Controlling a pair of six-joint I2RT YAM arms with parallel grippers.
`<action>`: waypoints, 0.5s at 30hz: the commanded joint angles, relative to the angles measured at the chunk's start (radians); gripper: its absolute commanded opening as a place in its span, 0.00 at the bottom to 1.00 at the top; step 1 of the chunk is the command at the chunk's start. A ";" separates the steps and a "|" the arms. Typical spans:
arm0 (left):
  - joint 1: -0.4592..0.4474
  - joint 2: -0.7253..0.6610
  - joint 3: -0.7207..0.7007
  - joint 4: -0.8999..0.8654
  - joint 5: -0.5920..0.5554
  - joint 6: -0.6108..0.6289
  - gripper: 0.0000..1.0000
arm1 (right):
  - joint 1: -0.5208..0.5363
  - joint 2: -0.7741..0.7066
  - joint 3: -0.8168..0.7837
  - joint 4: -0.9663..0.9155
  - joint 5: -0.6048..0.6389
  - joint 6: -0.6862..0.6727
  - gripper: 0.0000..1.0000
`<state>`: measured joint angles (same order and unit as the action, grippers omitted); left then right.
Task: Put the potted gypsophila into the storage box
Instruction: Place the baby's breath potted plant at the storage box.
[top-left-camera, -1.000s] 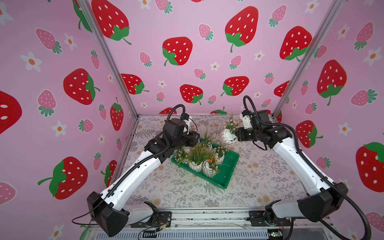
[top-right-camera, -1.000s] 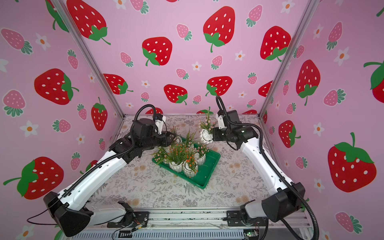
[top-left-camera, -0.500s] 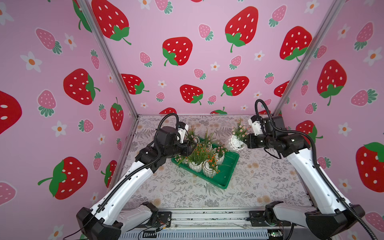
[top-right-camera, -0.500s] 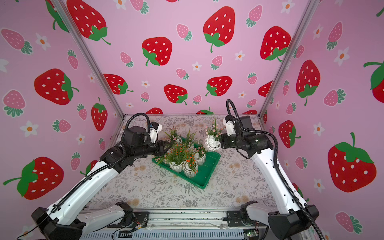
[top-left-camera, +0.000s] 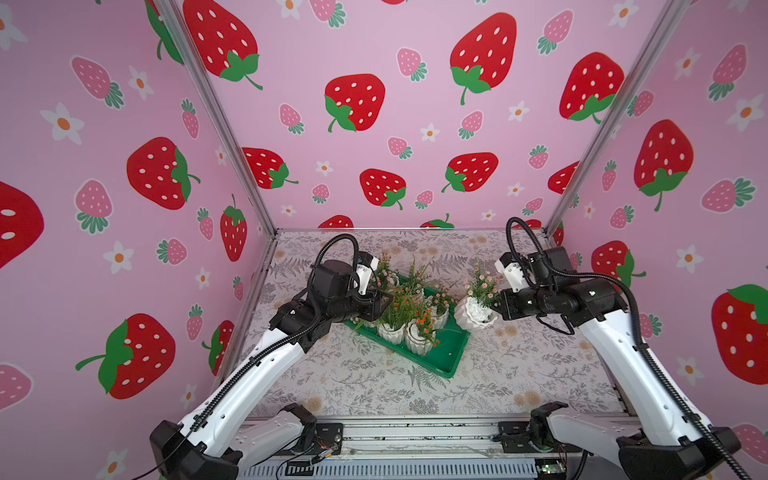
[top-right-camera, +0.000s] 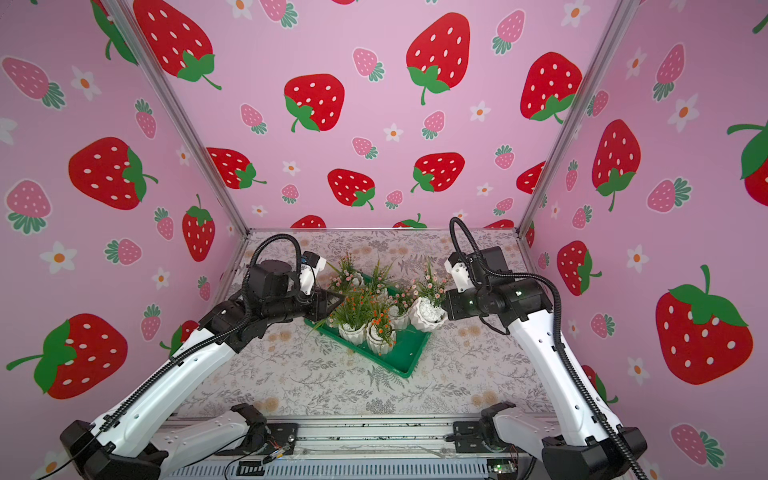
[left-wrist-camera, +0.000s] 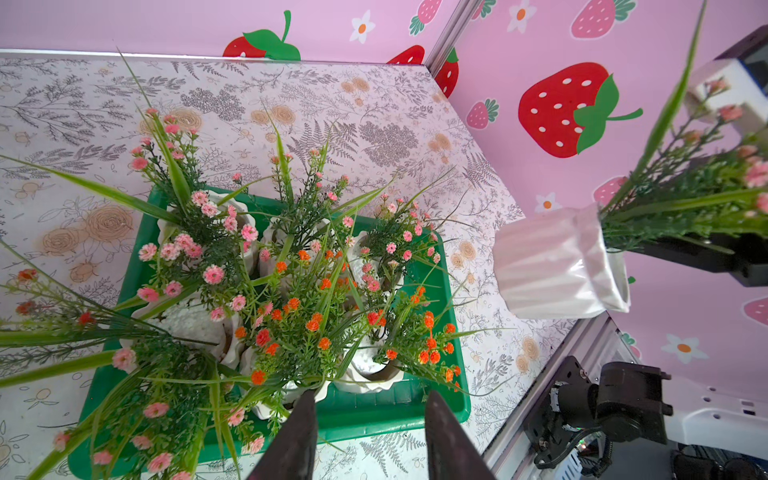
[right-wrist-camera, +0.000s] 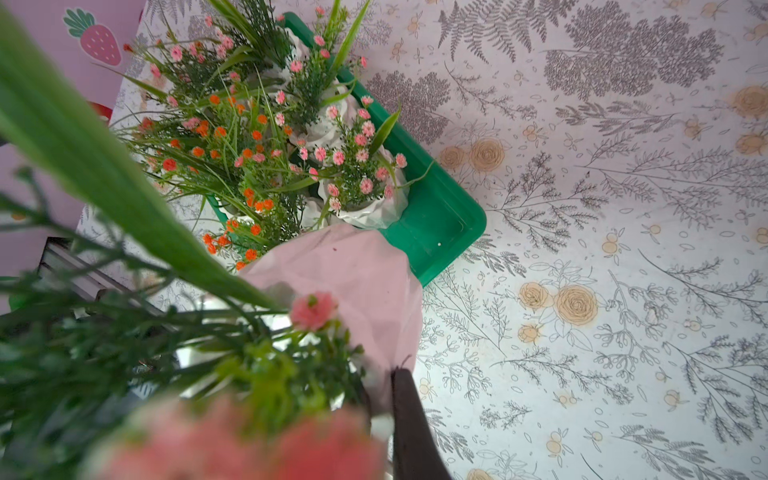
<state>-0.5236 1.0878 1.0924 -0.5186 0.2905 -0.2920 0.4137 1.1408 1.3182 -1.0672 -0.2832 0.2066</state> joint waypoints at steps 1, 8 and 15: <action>0.004 0.000 0.029 -0.045 0.024 -0.010 0.45 | -0.004 -0.028 -0.012 -0.029 -0.022 -0.032 0.00; 0.005 -0.030 0.030 -0.099 0.042 0.020 0.45 | -0.001 -0.007 -0.069 0.010 -0.043 -0.021 0.00; 0.014 -0.033 0.011 -0.111 0.051 0.045 0.45 | 0.038 0.033 -0.092 0.036 0.023 -0.016 0.00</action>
<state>-0.5186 1.0588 1.0927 -0.6033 0.3214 -0.2726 0.4377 1.1683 1.2312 -1.0748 -0.2600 0.1997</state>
